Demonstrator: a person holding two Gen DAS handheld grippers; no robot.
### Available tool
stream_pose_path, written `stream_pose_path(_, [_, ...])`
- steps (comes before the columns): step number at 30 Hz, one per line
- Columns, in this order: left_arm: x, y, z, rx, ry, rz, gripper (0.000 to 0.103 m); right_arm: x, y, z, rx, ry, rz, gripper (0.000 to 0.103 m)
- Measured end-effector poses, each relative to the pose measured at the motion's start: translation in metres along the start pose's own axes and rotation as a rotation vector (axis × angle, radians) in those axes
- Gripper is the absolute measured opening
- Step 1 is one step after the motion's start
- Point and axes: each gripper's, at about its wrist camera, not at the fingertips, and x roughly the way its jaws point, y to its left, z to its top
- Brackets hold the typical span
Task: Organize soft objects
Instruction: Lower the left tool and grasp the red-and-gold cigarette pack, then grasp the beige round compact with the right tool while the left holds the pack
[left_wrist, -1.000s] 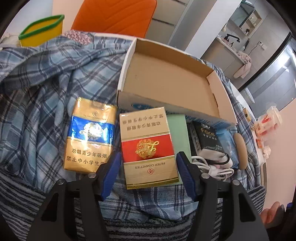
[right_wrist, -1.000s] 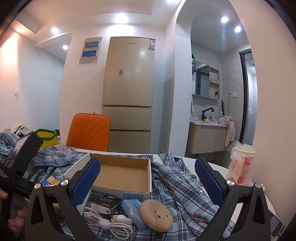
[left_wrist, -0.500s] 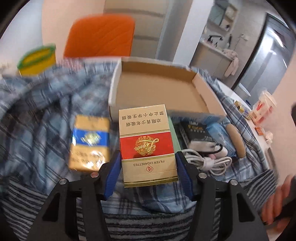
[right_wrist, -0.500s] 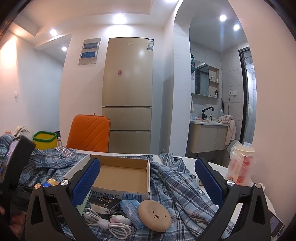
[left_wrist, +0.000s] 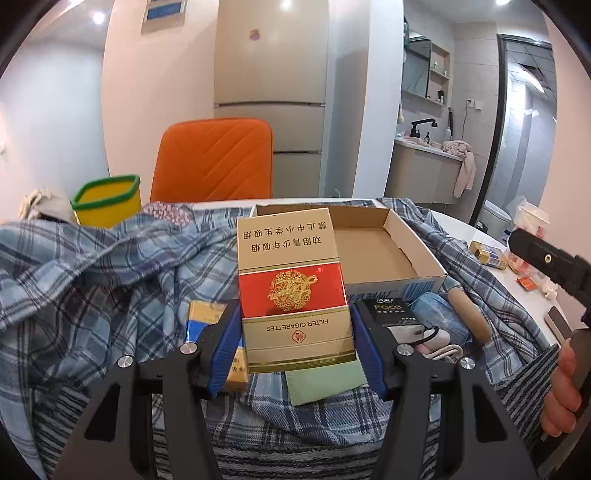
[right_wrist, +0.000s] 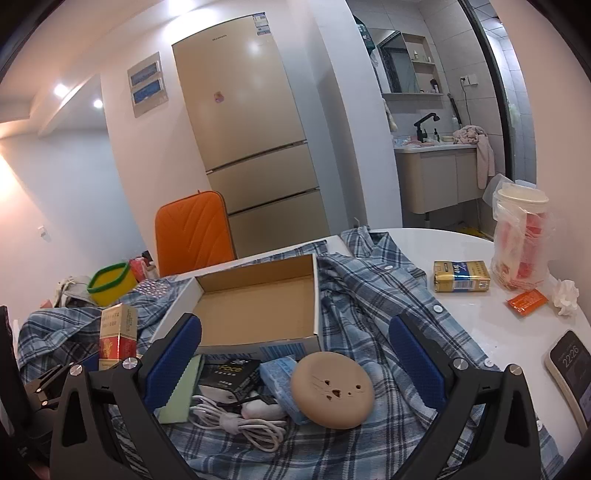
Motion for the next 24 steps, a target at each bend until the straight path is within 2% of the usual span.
stream_pose_path(4, [-0.004,-0.005,-0.005,-0.01,-0.008,-0.005,0.057,0.01,-0.007,0.006,0.018,0.086,0.034,0.096])
stream_pose_path(8, [-0.011,-0.008,-0.007,0.008,-0.038,-0.01,0.057,0.028,-0.023,0.002,0.058,0.187,-0.018,0.095])
stream_pose_path(12, [-0.012,-0.015,-0.007,0.042,-0.04,-0.019,0.057,0.054,-0.04,-0.008,0.141,0.331,0.049,0.095])
stream_pose_path(19, [-0.011,-0.017,-0.008,0.057,-0.035,-0.021,0.057,0.083,-0.053,-0.023,0.236,0.457,0.095,0.095])
stream_pose_path(24, [-0.012,-0.017,-0.008,0.062,-0.031,-0.025,0.057,0.092,-0.055,-0.03,0.267,0.505,0.114,0.095])
